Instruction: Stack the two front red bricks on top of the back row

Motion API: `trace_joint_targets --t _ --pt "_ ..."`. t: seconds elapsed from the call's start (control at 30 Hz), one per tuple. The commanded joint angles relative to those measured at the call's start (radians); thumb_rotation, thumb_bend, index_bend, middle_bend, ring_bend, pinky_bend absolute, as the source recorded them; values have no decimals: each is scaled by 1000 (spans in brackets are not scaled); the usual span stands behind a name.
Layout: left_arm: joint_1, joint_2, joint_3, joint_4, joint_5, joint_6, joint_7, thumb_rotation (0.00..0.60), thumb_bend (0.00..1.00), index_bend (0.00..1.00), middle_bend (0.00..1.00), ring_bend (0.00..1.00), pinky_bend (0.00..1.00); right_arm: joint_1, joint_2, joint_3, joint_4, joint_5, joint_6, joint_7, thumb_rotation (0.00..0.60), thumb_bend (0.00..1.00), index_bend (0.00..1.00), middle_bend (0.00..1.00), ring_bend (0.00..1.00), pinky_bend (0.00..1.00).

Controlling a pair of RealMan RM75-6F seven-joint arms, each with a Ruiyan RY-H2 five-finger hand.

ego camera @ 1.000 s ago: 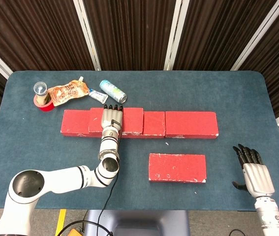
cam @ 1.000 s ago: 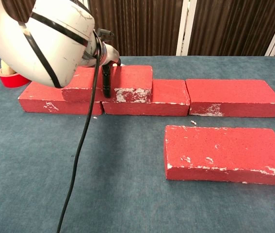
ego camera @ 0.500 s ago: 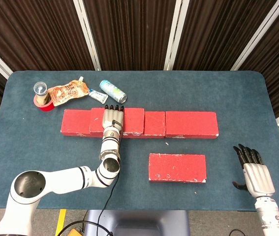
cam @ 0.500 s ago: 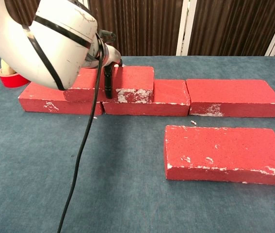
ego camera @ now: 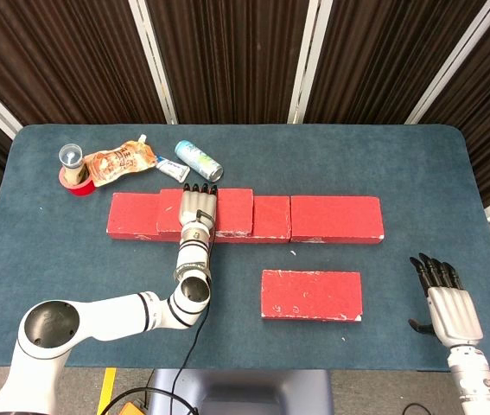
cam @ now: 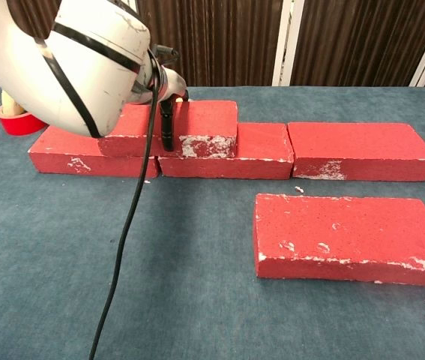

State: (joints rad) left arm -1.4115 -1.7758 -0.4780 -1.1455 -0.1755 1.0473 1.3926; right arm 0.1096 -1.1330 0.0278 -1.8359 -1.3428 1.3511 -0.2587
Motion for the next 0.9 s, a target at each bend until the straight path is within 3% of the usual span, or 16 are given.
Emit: trace_joint_targets --t 0.03,0.17,0.3,0.9 --pt "0 1 -2 1 -2 2 4 600 191 0 0 0 31 0 0 0 0 0 0 1 600 0 146 116 44 0" --pt "1 2 -6 -3 2 2 3 600 191 0 0 0 30 1 -1 0 -1 1 -1 0 600 0 146 116 44 0" --pt "2 2 -6 -8 3 3 3 600 2 0 0 0 27 0 0 1 -1 4 -1 -1 600 0 146 115 44 0" --pt "9 16 -23 -44 22 6 -21 600 0 0 0 0 25 2 -2 1 -2 11 -4 -6 600 0 147 116 44 0"
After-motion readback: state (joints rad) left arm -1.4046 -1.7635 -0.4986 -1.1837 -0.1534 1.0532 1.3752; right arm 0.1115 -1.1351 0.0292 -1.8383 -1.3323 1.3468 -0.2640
